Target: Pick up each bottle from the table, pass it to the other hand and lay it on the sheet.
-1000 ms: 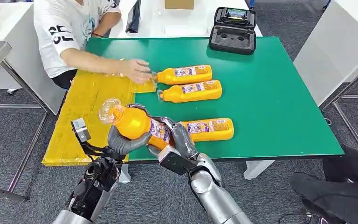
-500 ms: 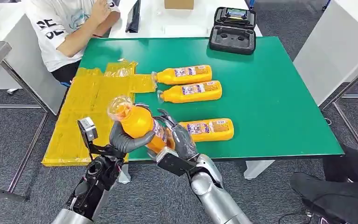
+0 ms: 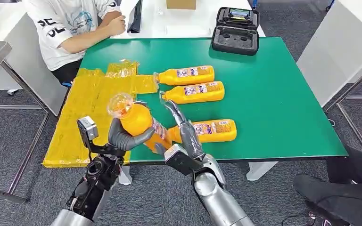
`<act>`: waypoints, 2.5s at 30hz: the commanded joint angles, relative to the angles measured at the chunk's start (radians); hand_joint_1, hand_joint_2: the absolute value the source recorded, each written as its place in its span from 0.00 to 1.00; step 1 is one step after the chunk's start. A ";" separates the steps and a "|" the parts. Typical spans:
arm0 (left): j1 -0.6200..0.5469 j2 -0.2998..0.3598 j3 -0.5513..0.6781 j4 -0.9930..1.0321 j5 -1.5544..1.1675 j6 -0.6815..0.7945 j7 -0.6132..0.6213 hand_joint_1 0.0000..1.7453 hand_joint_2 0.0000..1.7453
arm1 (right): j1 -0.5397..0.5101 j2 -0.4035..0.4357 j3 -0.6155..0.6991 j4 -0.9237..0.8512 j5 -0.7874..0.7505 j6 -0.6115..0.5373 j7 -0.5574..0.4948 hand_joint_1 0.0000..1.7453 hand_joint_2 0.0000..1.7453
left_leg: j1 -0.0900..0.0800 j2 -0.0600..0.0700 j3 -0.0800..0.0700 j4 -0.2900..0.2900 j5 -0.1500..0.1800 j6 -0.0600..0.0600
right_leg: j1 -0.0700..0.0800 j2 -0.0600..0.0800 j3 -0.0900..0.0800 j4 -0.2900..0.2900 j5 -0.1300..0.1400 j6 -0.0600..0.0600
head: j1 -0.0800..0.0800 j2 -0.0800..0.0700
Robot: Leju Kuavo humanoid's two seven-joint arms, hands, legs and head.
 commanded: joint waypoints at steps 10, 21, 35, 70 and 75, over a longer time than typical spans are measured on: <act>-0.113 0.110 0.006 -0.067 -0.410 0.266 0.057 1.00 1.00 | 0.002 -0.032 -0.039 -0.066 -0.055 0.006 0.009 0.00 0.00 | 0.002 0.000 -0.001 0.001 0.000 -0.002 | 0.002 -0.001 0.000 0.000 0.001 -0.002 | 0.000 0.000; -0.208 0.297 -0.038 0.149 -0.809 0.320 0.194 1.00 1.00 | 0.070 -0.044 -0.159 -0.185 -0.161 0.044 -0.002 0.00 0.00 | 0.001 0.000 0.001 0.000 0.001 -0.001 | 0.001 -0.001 0.000 0.000 0.000 -0.001 | 0.000 0.000; -0.223 0.347 -0.010 0.210 -0.914 0.249 0.269 1.00 1.00 | 0.077 -0.035 -0.207 -0.189 -0.195 0.038 -0.017 0.00 0.00 | 0.002 -0.001 -0.001 0.001 0.001 -0.002 | 0.002 -0.001 0.000 0.001 0.000 -0.002 | 0.000 0.000; -0.435 0.389 -0.090 0.525 -1.045 0.031 0.273 1.00 1.00 | 0.056 -0.027 -0.212 -0.083 -0.193 0.065 -0.002 0.00 1.00 | 0.002 0.000 -0.001 0.001 0.001 -0.002 | 0.002 0.000 0.000 0.001 0.000 -0.001 | 0.000 0.000; -0.440 0.381 -0.092 0.555 -1.050 0.023 0.275 1.00 1.00 | 0.066 -0.030 -0.214 -0.090 -0.193 0.064 0.001 0.00 1.00 | 0.002 0.000 -0.001 0.001 0.001 -0.002 | 0.002 0.000 0.000 0.001 0.001 -0.001 | 0.000 0.000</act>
